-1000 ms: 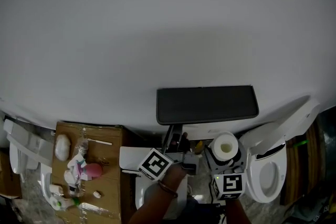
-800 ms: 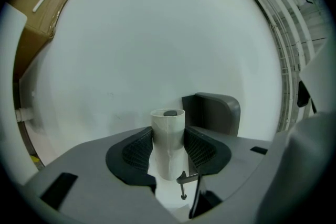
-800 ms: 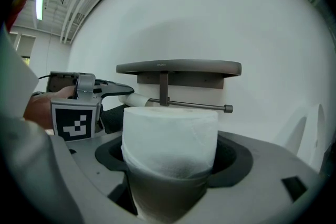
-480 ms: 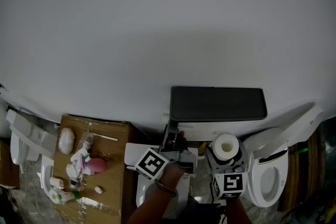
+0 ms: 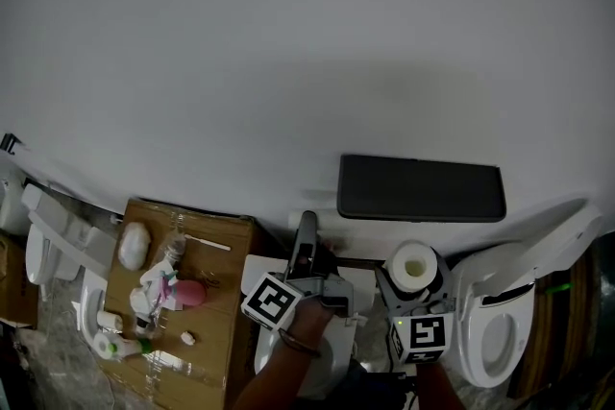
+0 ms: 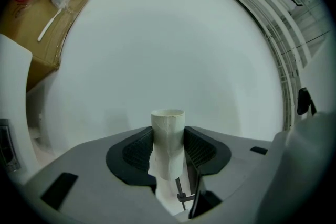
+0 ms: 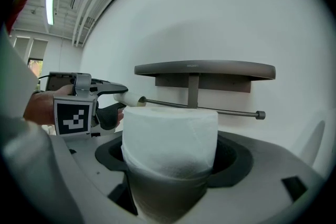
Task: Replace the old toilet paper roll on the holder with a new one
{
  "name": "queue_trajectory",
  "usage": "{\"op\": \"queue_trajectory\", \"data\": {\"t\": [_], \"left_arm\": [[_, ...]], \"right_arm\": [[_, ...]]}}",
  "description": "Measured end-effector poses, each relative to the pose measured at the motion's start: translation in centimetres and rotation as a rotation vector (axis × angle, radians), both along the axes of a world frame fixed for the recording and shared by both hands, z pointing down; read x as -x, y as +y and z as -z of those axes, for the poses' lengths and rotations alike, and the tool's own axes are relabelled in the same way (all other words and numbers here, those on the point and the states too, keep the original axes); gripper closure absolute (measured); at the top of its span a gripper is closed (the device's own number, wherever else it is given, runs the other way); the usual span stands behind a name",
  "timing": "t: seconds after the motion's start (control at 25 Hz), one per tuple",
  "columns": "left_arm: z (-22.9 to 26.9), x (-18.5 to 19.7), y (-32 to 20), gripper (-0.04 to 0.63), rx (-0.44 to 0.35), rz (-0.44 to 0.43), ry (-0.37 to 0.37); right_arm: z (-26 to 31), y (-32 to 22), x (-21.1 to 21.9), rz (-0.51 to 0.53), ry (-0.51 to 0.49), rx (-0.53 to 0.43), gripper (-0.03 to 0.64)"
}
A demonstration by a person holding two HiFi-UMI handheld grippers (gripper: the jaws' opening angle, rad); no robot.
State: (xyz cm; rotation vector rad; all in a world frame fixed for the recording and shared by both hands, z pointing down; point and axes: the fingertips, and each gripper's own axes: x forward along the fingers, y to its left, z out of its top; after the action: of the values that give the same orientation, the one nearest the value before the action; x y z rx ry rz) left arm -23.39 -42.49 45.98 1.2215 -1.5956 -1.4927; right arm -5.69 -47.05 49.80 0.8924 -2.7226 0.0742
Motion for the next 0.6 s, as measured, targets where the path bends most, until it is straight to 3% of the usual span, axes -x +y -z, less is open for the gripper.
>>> {"op": "queue_trajectory", "data": {"t": [0.28, 0.36, 0.6], "left_arm": [[0.6, 2.0, 2.8, 0.400, 0.012, 0.066, -0.028], [0.6, 2.4, 3.9, 0.400, 0.054, 0.082, -0.075], [2.7, 2.9, 6.5, 0.402, 0.252, 0.118, -0.488]], "right_arm": [[0.5, 1.4, 2.4, 0.062, -0.002, 0.002, 0.201], [0.6, 2.0, 3.1, 0.079, -0.009, 0.007, 0.201], [1.0, 3.7, 4.9, 0.127, -0.029, 0.015, 0.201]]}}
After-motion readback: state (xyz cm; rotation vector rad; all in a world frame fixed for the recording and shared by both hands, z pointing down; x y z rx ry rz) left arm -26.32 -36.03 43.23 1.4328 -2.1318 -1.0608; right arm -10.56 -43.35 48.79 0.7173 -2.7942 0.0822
